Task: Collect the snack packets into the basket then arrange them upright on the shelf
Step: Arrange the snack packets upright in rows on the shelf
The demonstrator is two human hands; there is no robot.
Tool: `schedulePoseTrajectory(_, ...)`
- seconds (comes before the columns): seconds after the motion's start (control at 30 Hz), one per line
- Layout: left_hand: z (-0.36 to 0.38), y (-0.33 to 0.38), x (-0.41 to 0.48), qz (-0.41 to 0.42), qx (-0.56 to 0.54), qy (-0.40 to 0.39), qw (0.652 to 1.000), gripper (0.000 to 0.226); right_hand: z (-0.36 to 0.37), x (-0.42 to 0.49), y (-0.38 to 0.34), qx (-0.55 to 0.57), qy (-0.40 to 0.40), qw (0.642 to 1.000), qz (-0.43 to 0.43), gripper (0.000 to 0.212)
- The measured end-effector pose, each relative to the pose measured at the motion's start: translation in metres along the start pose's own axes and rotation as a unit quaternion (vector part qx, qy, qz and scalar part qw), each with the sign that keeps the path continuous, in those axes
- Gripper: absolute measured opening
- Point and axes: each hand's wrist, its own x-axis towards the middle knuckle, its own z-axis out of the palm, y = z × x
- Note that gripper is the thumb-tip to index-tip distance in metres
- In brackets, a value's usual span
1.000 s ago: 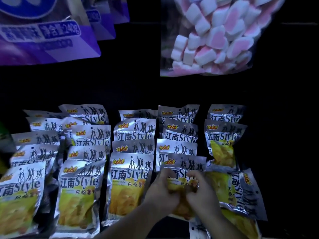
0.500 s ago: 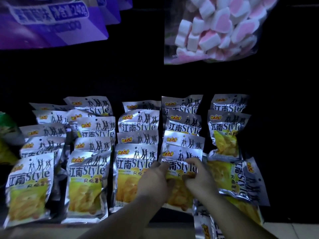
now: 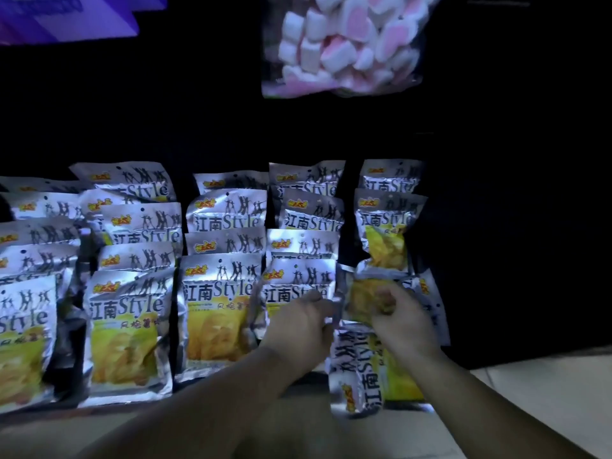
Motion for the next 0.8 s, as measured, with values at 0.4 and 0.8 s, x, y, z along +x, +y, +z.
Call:
schedulePoseTrajectory(0.4, 0.068, 0.065, 0.051, 0.027, 0.114, -0.213, 0.970, 0.085, -0.001, -0.058, 0.088, 0.025, -0.047, 0.960, 0.275, 0.056)
schedulePoseTrajectory(0.8, 0.064, 0.068, 0.061, 0.009, 0.069, -0.173, 0.982, 0.083, 0.007, -0.057, 0.058, 0.329, 0.174, 0.885, 0.279, 0.062)
